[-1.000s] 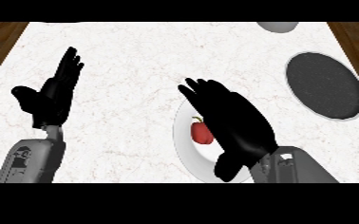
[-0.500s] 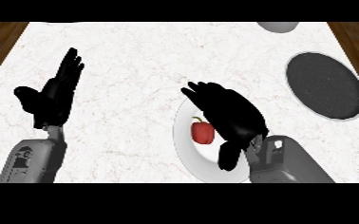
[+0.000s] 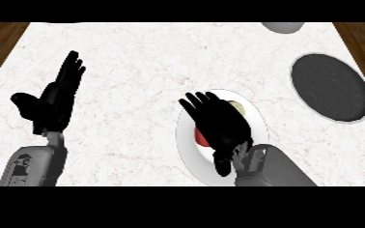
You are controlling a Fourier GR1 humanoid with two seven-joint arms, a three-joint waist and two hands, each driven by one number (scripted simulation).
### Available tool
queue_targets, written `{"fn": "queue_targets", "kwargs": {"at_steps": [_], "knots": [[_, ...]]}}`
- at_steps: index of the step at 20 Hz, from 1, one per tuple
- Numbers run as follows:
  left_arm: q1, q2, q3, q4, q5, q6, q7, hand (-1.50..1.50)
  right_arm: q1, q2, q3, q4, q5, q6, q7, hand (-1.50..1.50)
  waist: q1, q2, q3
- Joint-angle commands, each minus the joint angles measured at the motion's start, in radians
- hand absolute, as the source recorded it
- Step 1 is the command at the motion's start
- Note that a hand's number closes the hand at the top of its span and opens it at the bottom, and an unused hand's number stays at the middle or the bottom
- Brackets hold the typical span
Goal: Pick the bell pepper from the plate and place it in the pan
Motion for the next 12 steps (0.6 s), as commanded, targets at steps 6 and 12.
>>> {"fn": "queue_targets", "kwargs": {"at_steps": [6, 12], "knots": [[0.055, 0.003, 0.026, 0.010, -0.003, -0.038, -0.061, 0.00, -0.013, 0.002, -0.008, 0.010, 0.102, 0.130, 0.025, -1.50, -0.003, 0.000, 0.000], [-0.010, -0.013, 0.024, -0.002, -0.014, -0.027, 0.019, 0.00, -0.030, 0.077, -0.038, 0.165, 0.177, 0.085, -0.058, -1.50, -0.001, 0.000, 0.000]]}}
